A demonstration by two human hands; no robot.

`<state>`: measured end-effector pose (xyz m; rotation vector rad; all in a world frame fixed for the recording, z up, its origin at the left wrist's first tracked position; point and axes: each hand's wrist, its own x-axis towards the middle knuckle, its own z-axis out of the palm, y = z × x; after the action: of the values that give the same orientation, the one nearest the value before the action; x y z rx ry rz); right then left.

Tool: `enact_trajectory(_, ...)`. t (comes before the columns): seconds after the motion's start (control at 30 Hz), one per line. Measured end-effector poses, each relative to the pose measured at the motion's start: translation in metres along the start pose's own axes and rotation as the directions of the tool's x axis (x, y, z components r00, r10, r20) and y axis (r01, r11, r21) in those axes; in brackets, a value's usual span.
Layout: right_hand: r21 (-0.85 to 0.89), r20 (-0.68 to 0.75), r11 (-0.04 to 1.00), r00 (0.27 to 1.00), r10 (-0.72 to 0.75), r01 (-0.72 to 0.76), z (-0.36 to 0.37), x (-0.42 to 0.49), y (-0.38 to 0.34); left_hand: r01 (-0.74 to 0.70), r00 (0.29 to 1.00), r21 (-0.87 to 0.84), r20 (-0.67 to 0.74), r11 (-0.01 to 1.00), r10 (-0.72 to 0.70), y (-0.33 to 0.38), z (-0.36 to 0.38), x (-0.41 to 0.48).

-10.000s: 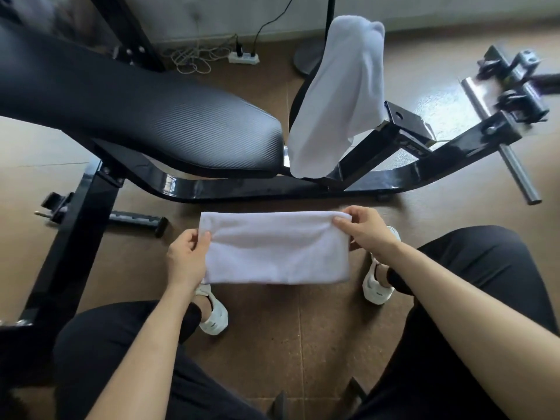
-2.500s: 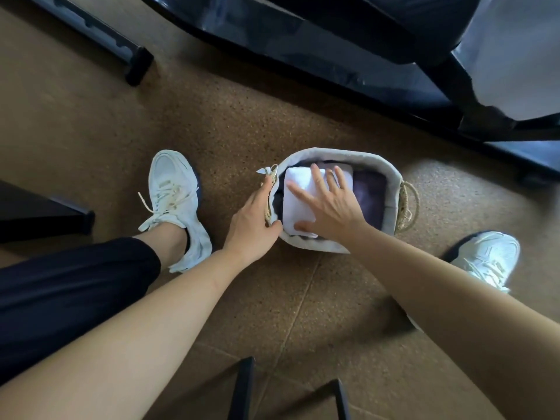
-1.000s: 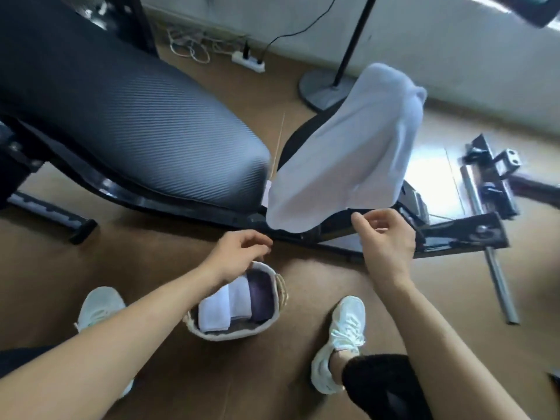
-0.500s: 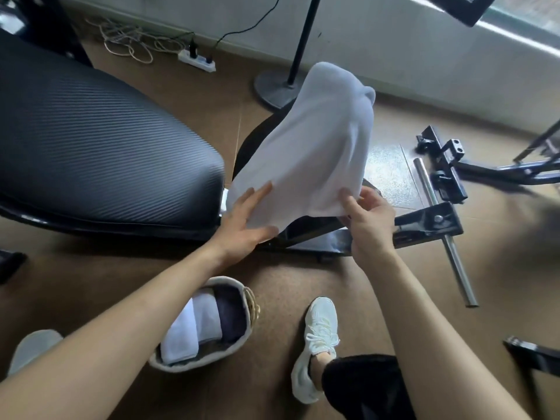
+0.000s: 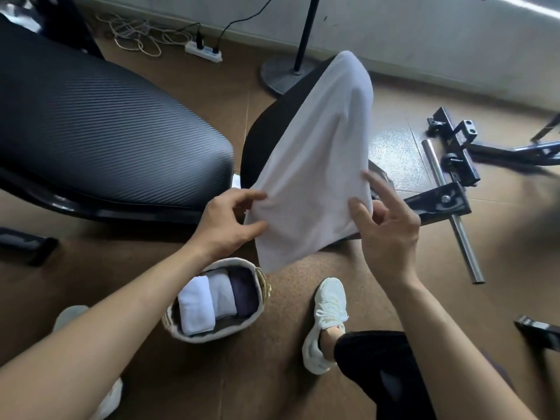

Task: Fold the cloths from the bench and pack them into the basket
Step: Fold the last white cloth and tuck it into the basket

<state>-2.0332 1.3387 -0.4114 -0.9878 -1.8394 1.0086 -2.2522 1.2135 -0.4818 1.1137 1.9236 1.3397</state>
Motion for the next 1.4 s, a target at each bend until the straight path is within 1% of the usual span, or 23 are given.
enact_trajectory(0.03, -0.033, 0.022, 0.998, 0.999, -0.050, 0.050, 0.000, -0.005, -0.004, 0.016, 1.000, 0.011, 0.010, 1.000, -0.016, 0.000, -0.006, -0.011)
enact_trajectory(0.1, -0.076, 0.099, 0.991, 0.990, -0.098, 0.106, -0.001, -0.017, -0.012, 0.051, 0.998, 0.038, 0.026, 0.998, -0.052, 0.003, -0.020, -0.033)
enact_trajectory(0.17, -0.058, 0.210, 0.995, 0.975, -0.071, 0.085, -0.002, -0.033, -0.021, 0.082, 0.996, 0.051, 0.032, 0.995, -0.083, 0.008, -0.035, -0.055)
enact_trajectory(0.23, -0.008, 0.335, 1.000, 0.942, 0.019, -0.017, -0.004, -0.052, -0.033, 0.114, 0.993, 0.025, 0.036, 0.993, -0.115, 0.018, -0.048, -0.077)
enact_trajectory(0.27, -0.005, 0.388, 0.999, 0.921, 0.043, -0.045, -0.005, -0.063, -0.038, 0.125, 0.991, 0.007, 0.040, 0.992, -0.125, 0.024, -0.054, -0.089)
enact_trajectory(0.3, -0.018, 0.430, 0.999, 0.902, 0.033, -0.027, -0.006, -0.073, -0.042, 0.130, 0.991, 0.002, 0.045, 0.992, -0.130, 0.029, -0.059, -0.102)
enact_trajectory(0.33, -0.042, 0.467, 0.999, 0.884, -0.005, 0.028, -0.007, -0.082, -0.045, 0.126, 0.991, 0.017, 0.052, 0.992, -0.127, 0.035, -0.062, -0.117)
enact_trajectory(0.4, -0.079, 0.507, 0.988, 0.859, -0.075, 0.133, -0.006, -0.099, -0.053, 0.105, 0.991, 0.079, 0.074, 0.991, -0.111, 0.044, -0.065, -0.149)
enact_trajectory(0.43, -0.087, 0.508, 0.984, 0.857, -0.091, 0.156, -0.004, -0.106, -0.059, 0.098, 0.990, 0.099, 0.087, 0.990, -0.107, 0.049, -0.064, -0.165)
enact_trajectory(0.5, -0.090, 0.517, 0.980, 0.849, -0.109, 0.180, 0.002, -0.120, -0.070, 0.101, 0.987, 0.133, 0.108, 0.986, -0.115, 0.059, -0.059, -0.196)
enact_trajectory(0.6, -0.096, 0.594, 0.972, 0.796, -0.116, 0.213, 0.013, -0.143, -0.086, 0.104, 0.980, 0.247, 0.139, 0.963, -0.141, 0.071, -0.046, -0.231)
enact_trajectory(0.67, -0.119, 0.615, 0.969, 0.783, -0.099, 0.216, 0.018, -0.160, -0.091, 0.127, 0.979, 0.284, 0.116, 0.950, -0.165, 0.072, -0.036, -0.251)
enact_trajectory(0.73, -0.134, 0.622, 0.977, 0.782, -0.045, 0.163, 0.023, -0.174, -0.092, 0.148, 0.986, 0.266, 0.041, 0.953, -0.164, 0.068, -0.030, -0.268)
enact_trajectory(0.77, -0.130, 0.629, 0.985, 0.777, -0.007, 0.114, 0.025, -0.180, -0.091, 0.156, 0.987, 0.248, 0.004, 0.956, -0.162, 0.064, -0.029, -0.274)
enact_trajectory(0.87, -0.076, 0.645, 0.992, 0.754, 0.126, -0.101, 0.028, -0.195, -0.079, 0.169, 0.986, 0.247, -0.055, 0.954, -0.160, 0.042, -0.028, -0.284)
enact_trajectory(0.9, -0.071, 0.646, 0.988, 0.748, 0.152, -0.140, 0.028, -0.199, -0.074, 0.180, 0.983, 0.232, -0.060, 0.956, -0.171, 0.033, -0.028, -0.284)
enact_trajectory(0.97, -0.071, 0.661, 0.983, 0.730, 0.174, -0.170, 0.027, -0.204, -0.062, 0.188, 0.982, 0.171, -0.011, 0.967, -0.189, 0.020, -0.028, -0.280)
enact_trajectory(1.07, -0.045, 0.705, 0.959, 0.671, 0.230, -0.281, 0.025, -0.204, -0.055, 0.191, 0.969, 0.107, 0.136, 0.976, -0.205, 0.015, -0.028, -0.274)
enact_trajectory(1.13, -0.021, 0.745, 0.942, 0.623, 0.239, -0.335, 0.023, -0.203, -0.054, 0.209, 0.965, 0.103, 0.141, 0.972, -0.223, 0.013, -0.025, -0.275)
enact_trajectory(1.2, 0.001, 0.782, 0.935, 0.584, 0.220, -0.354, 0.021, -0.204, -0.053, 0.211, 0.973, 0.093, 0.076, 0.973, -0.219, 0.013, -0.023, -0.276)
enact_trajectory(1.27, 0.005, 0.783, 0.948, 0.591, 0.194, -0.318, 0.020, -0.206, -0.054, 0.217, 0.975, 0.075, 0.024, 0.973, -0.219, 0.019, -0.022, -0.278)
enact_trajectory(1.4, -0.022, 0.691, 0.979, 0.704, 0.160, -0.202, 0.023, -0.208, -0.058, 0.206, 0.978, 0.036, 0.022, 0.978, -0.207, 0.038, -0.019, -0.287)
